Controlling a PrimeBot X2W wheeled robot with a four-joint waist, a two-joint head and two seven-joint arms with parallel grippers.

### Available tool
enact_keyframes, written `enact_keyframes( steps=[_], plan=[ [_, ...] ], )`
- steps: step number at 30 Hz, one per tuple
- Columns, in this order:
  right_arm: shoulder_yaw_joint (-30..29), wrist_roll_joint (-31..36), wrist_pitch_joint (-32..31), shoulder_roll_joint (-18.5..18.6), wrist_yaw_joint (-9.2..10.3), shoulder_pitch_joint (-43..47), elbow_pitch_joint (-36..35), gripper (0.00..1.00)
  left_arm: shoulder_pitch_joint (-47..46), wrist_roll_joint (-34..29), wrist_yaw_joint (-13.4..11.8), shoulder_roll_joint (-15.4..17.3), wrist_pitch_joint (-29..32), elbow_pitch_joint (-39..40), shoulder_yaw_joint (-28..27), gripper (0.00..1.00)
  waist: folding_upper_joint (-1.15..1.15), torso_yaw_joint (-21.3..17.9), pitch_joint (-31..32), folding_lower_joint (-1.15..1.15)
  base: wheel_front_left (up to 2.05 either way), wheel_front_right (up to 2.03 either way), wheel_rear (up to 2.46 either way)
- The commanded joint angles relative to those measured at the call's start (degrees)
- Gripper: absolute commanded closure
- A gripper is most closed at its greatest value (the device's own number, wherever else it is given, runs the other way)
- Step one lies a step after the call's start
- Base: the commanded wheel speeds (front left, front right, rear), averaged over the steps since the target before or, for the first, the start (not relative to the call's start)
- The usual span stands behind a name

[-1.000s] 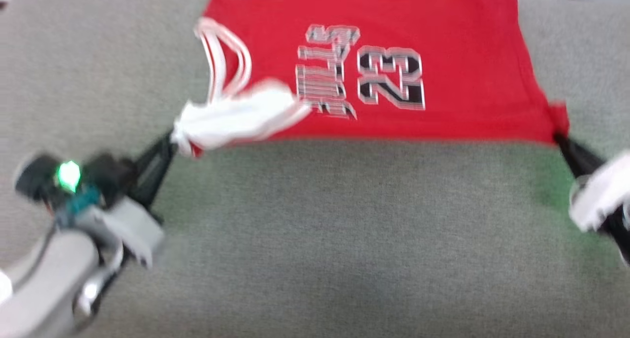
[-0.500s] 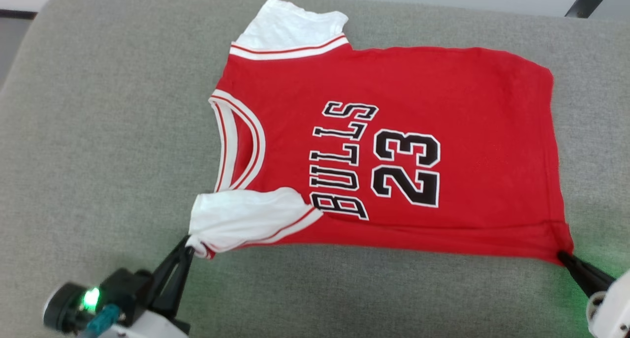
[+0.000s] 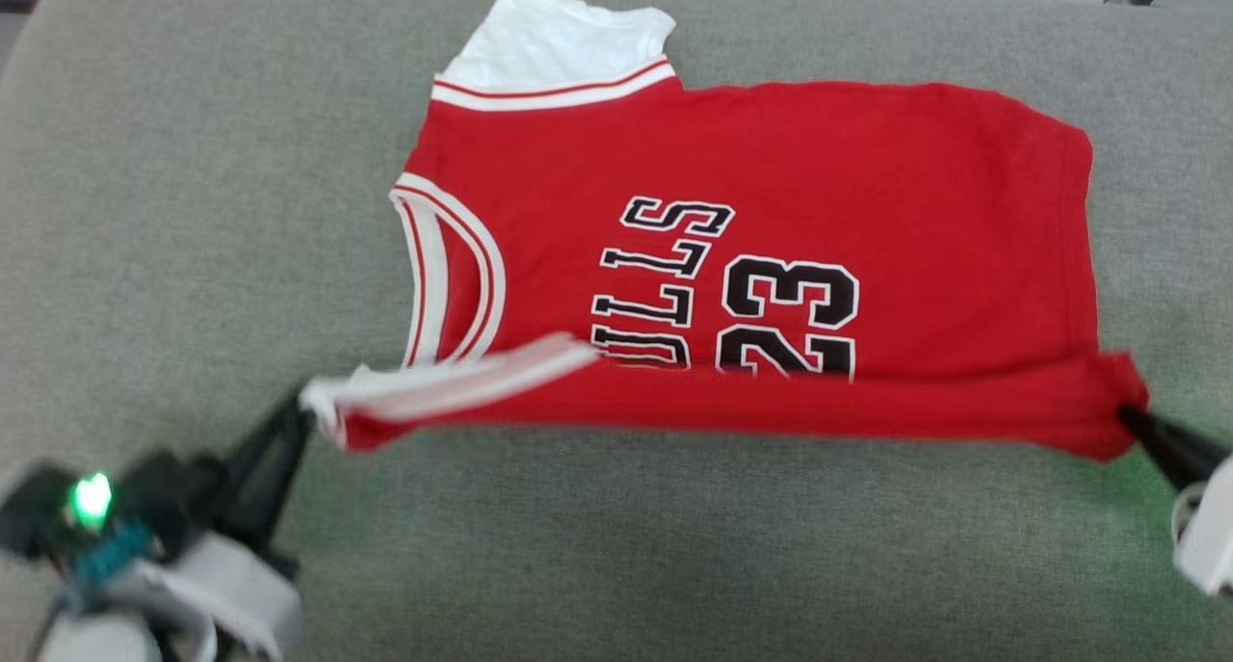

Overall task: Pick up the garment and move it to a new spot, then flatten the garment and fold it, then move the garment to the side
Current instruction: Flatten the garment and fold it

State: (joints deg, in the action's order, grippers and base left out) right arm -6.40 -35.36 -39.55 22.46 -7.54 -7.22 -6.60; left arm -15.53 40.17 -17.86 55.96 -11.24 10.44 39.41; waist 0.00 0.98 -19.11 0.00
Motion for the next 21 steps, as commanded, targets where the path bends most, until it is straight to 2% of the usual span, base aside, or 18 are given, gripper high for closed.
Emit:
enact_keyframes(
  steps=[1,3,6,17,21],
  plan=[
    [-0.10,0.31,-0.26,0.36,0.10,-1.36,0.56,1.00,-1.45,-0.47,0.26,0.48,0.41,-0.50,-0.63,1.00,0.00,-0.18,-0.51,0.00,0.00,0.00,0.00],
    [0.83,1.90,-1.36,0.41,0.10,-4.53,1.72,1.00,-5.05,-1.26,2.27,1.20,2.29,-1.62,-0.68,1.00,0.00,-0.45,-1.20,0.00,0.00,0.00,0.00],
    [2.85,3.30,-2.64,0.58,0.10,-9.63,4.11,1.00,-10.93,-2.37,5.84,0.54,4.74,-4.14,-0.36,1.00,0.00,-0.84,-2.38,0.00,0.00,0.00,0.00],
    [11.52,6.01,-8.41,-0.35,0.09,-22.77,16.02,1.00,-25.87,-0.31,20.58,-7.50,13.73,-22.48,4.31,1.00,0.00,-2.32,-5.64,0.00,0.00,0.00,0.00],
    [13.20,6.79,-9.46,-0.14,0.10,-25.80,19.75,1.00,-30.33,-0.21,24.24,-9.58,18.23,-28.29,8.11,1.00,0.00,-2.50,-6.73,0.00,0.00,0.00,0.00]
  ],
)
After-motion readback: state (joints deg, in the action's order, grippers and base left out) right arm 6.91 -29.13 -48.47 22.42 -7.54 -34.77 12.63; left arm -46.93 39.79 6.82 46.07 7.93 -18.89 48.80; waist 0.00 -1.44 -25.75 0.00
